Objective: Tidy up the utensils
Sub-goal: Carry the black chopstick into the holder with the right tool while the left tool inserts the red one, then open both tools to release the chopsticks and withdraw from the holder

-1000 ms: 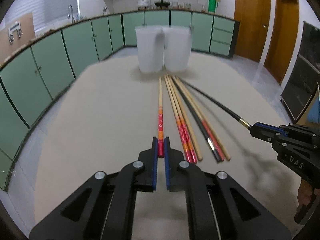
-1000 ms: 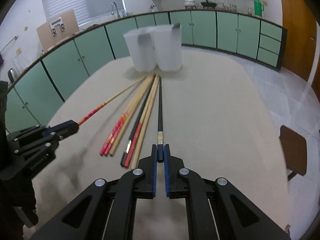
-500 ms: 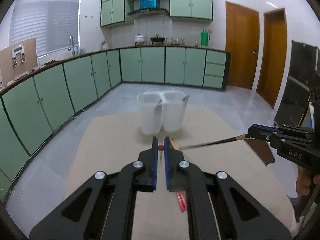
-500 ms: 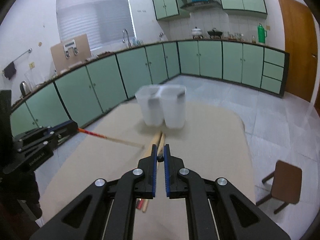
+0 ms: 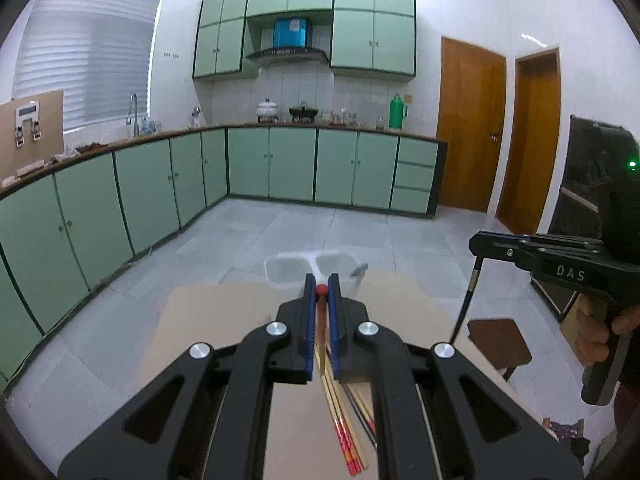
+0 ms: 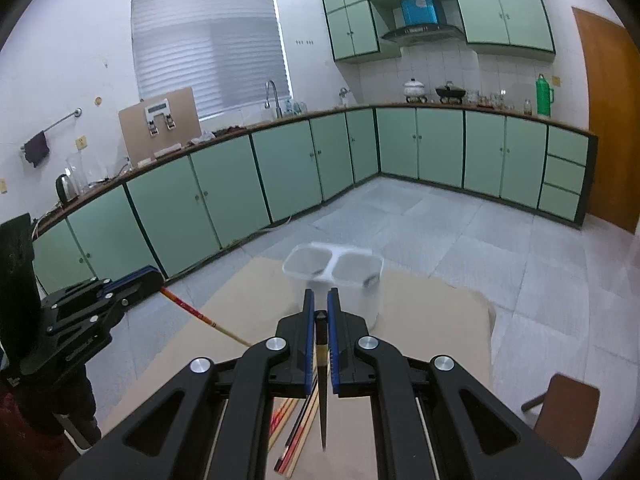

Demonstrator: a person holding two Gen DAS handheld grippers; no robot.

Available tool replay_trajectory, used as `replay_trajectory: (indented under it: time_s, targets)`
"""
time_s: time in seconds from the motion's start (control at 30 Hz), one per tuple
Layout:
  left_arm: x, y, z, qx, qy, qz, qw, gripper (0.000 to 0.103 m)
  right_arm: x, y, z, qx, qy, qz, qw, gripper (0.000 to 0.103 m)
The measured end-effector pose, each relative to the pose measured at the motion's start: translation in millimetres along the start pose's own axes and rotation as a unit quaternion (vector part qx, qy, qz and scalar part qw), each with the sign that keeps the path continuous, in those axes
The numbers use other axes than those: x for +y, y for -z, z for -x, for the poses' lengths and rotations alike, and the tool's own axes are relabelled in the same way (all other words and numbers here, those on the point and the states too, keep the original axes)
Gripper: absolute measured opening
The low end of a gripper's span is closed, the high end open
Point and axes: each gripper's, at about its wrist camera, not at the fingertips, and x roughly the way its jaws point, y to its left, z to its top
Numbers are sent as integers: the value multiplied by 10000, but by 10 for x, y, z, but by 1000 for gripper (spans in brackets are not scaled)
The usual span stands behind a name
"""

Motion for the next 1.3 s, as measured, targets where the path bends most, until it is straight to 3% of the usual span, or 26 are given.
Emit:
replay_trajectory:
  time_s: [0.4,0.63,0.87,1.0,1.3]
  targets:
    - [-87,-914,-141,-1060,-224,-282,9937,5,-142,-1098,-22,-1291,136,-2,9915,6]
    - [-164,-1095,-657,-1119,-254,-402,9926,5,-257,-1338,-464,-1587,324,-85,9868,6]
    - [-80,-880,-1293,-679,-284,-339,9967,5,-338,-1144,-1050,-1308,672,-1,9891,6]
    - [36,-756,-1589,-415,-255,-237,9985,5,-382,-992,-1218,-1123,637,-105,9916,6]
    - [217,-548,-1812,55,-215,-133,9997,9,-484,-774,-1361,-620,538,-222,9964,8]
